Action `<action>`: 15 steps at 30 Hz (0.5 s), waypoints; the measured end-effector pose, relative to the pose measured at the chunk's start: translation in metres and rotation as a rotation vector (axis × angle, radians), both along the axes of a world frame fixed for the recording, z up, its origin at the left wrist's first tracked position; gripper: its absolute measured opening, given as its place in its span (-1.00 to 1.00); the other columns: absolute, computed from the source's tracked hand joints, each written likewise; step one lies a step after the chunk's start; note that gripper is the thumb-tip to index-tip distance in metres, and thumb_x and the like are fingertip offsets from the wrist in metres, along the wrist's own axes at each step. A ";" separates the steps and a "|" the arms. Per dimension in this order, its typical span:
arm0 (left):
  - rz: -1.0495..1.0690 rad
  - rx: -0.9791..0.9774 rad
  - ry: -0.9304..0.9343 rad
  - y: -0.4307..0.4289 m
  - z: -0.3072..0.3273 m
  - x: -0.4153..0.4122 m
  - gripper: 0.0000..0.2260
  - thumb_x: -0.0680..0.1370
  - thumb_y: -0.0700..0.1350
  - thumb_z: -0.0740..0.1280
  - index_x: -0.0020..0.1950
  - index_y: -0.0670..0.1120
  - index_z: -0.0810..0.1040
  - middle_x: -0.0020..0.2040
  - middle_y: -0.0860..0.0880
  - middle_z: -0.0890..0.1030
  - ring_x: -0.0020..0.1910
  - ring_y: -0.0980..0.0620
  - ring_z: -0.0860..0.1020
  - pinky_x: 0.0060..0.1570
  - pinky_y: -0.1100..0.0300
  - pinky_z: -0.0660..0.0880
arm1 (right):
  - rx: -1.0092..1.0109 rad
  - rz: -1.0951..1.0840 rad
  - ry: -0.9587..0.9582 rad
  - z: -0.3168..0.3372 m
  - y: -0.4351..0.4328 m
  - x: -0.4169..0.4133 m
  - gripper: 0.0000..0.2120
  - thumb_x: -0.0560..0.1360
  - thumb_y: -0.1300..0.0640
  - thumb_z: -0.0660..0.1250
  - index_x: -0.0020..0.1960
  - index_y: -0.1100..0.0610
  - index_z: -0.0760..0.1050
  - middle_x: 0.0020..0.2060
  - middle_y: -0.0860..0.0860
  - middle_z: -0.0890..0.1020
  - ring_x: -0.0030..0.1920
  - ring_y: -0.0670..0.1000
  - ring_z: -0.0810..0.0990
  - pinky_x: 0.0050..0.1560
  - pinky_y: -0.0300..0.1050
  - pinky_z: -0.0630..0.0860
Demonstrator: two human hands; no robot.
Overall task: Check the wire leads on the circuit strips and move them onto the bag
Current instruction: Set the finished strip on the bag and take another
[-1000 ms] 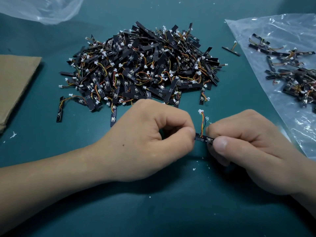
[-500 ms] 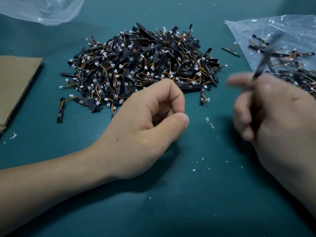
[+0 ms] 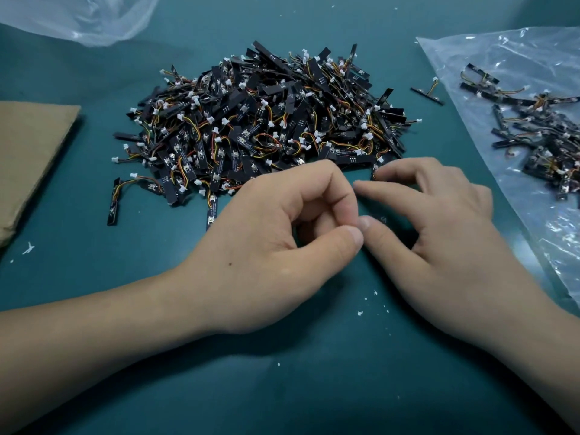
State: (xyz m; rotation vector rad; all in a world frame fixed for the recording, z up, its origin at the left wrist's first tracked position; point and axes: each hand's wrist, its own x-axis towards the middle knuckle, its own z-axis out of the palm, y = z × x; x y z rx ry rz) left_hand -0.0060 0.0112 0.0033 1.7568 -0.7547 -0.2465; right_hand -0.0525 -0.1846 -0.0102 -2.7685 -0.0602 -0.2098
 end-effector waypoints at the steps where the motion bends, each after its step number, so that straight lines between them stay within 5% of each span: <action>1: 0.004 0.005 -0.003 0.000 0.000 0.000 -0.89 0.51 -0.20 0.39 -0.16 -0.08 0.49 -0.41 -0.09 0.51 -0.44 -0.10 0.48 -0.45 0.13 0.40 | -0.008 -0.009 -0.007 0.000 0.001 0.000 -0.49 0.54 -0.27 0.15 0.38 -0.11 0.56 0.26 -0.13 0.47 0.34 -0.04 0.39 0.27 -0.10 0.12; 6: 0.014 0.003 -0.004 0.000 0.000 0.001 -0.89 0.51 -0.21 0.39 -0.17 -0.07 0.49 -0.41 -0.07 0.52 -0.45 -0.08 0.50 -0.45 0.13 0.42 | 0.174 -0.089 -0.121 0.000 -0.002 0.002 -0.76 0.56 0.01 0.37 0.22 -0.07 0.60 0.12 -0.17 0.56 0.21 -0.04 0.54 0.35 0.12 0.37; 9: 0.013 -0.001 0.007 0.000 -0.001 0.001 -0.89 0.51 -0.20 0.39 -0.17 -0.07 0.49 -0.41 -0.08 0.52 -0.45 -0.09 0.50 -0.46 0.11 0.41 | 0.226 -0.117 -0.142 0.000 -0.006 0.001 -0.74 0.53 0.20 0.42 0.11 -0.14 0.60 -0.04 -0.21 0.58 0.06 -0.02 0.57 0.22 0.25 0.49; 15: 0.004 -0.001 0.004 0.000 -0.001 0.001 -0.89 0.51 -0.21 0.39 -0.17 -0.06 0.49 -0.41 -0.08 0.52 -0.45 -0.09 0.50 -0.46 0.10 0.42 | 0.143 -0.091 -0.099 -0.002 -0.006 0.002 -0.83 0.58 -0.12 0.32 0.09 -0.15 0.65 -0.10 -0.15 0.50 -0.01 0.01 0.47 0.13 0.06 0.43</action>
